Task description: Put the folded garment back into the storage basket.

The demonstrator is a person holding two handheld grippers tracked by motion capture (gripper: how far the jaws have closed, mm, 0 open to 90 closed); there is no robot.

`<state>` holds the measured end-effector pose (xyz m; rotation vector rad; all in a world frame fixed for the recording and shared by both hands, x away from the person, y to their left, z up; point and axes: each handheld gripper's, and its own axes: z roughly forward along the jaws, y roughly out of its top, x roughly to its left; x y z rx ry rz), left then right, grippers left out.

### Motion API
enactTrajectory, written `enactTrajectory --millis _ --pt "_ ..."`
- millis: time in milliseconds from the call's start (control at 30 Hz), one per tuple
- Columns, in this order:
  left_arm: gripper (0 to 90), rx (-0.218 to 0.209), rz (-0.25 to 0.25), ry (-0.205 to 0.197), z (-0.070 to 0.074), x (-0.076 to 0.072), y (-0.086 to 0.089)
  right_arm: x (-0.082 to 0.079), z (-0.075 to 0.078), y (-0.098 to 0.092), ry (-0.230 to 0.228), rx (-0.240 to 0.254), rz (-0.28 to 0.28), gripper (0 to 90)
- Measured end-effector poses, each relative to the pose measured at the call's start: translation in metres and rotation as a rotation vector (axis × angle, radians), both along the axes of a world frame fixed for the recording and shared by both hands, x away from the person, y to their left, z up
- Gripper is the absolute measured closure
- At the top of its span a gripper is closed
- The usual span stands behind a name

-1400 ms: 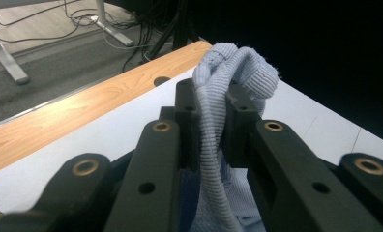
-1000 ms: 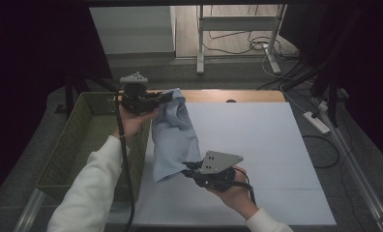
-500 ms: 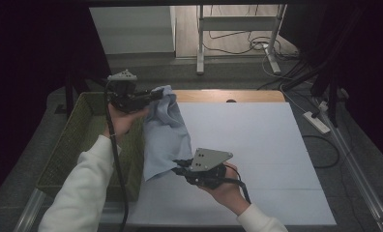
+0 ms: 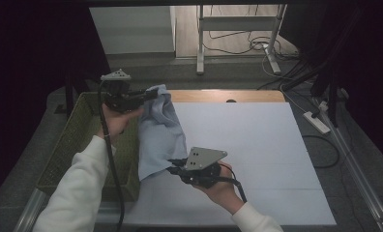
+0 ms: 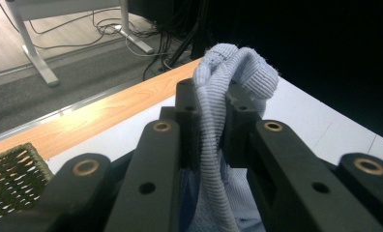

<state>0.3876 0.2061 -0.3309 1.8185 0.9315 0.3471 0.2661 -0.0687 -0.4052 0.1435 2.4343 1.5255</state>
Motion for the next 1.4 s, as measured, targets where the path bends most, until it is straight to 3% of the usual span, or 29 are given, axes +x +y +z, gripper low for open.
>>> enactTrajectory --millis 267,500,1400 --pt "79.3 0.002 0.002 -0.003 0.01 0.003 0.006 0.003 0.009 0.008 0.003 0.006 0.013 77.9" --pt "79.3 -0.01 0.023 -0.009 0.015 0.0 0.022 0.007 0.018 0.02 -0.009 0.01 0.032 77.9" --pt "79.7 -0.021 0.092 0.021 0.003 -0.011 0.071 0.009 0.009 0.062 0.009 0.01 0.073 77.9"
